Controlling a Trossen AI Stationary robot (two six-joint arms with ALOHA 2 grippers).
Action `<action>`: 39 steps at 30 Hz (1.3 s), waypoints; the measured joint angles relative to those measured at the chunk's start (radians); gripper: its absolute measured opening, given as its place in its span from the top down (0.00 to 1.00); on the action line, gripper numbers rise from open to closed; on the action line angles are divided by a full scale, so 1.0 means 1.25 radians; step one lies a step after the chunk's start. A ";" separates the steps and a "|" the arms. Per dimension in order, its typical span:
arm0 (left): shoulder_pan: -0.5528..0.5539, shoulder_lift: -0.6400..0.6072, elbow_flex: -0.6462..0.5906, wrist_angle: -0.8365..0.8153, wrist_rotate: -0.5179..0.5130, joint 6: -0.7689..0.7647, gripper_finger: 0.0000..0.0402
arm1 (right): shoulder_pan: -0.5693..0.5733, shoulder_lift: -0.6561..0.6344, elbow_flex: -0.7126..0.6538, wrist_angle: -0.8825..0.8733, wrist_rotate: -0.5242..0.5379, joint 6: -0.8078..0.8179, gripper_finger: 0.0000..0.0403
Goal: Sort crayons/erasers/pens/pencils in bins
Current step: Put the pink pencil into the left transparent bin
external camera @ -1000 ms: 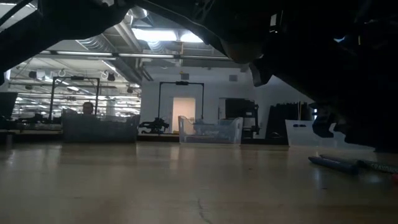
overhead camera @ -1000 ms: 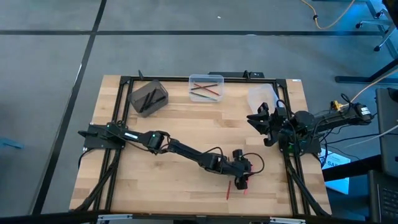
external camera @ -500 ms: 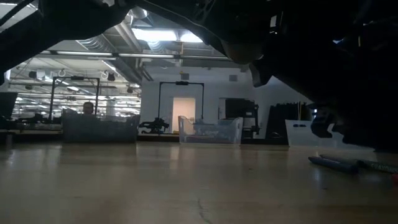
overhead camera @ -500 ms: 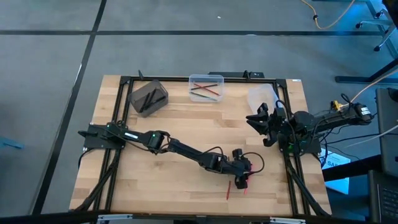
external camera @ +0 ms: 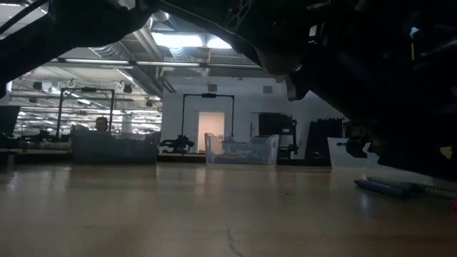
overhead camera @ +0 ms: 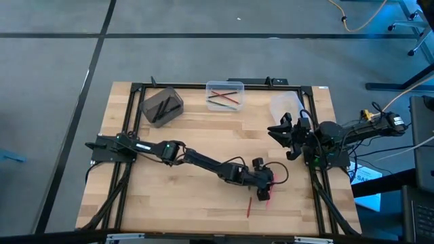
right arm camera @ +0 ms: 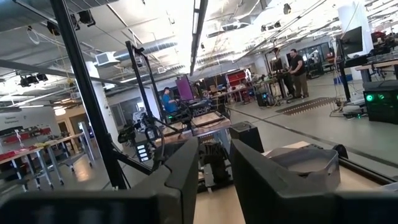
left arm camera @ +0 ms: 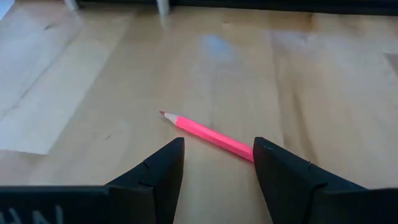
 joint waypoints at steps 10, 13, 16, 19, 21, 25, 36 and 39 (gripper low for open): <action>-0.002 -0.053 0.000 -0.026 -0.001 -0.014 0.54 | 0.000 -0.001 0.000 0.005 0.000 -0.003 0.76; -0.012 -0.051 0.000 0.006 -0.011 -0.029 0.54 | 0.000 -0.005 0.000 0.018 0.000 -0.004 0.76; -0.017 -0.037 0.000 0.021 -0.027 -0.027 0.54 | 0.000 -0.008 0.000 0.022 0.000 -0.005 0.76; -0.011 -0.032 -0.002 0.019 -0.035 -0.032 0.54 | 0.000 -0.010 0.000 0.024 0.000 -0.005 0.76; -0.010 -0.027 -0.001 0.048 -0.041 -0.032 0.54 | 0.000 -0.010 0.000 0.023 0.000 -0.006 0.76; -0.015 -0.009 -0.001 0.068 -0.035 -0.032 0.54 | 0.000 -0.009 0.000 0.023 0.000 -0.006 0.76; -0.019 0.017 -0.002 0.067 -0.028 -0.031 0.54 | 0.000 -0.009 0.000 0.020 0.000 -0.006 0.76; -0.019 0.016 -0.002 0.049 -0.028 -0.031 0.54 | 0.000 -0.009 0.000 0.020 0.000 -0.004 0.76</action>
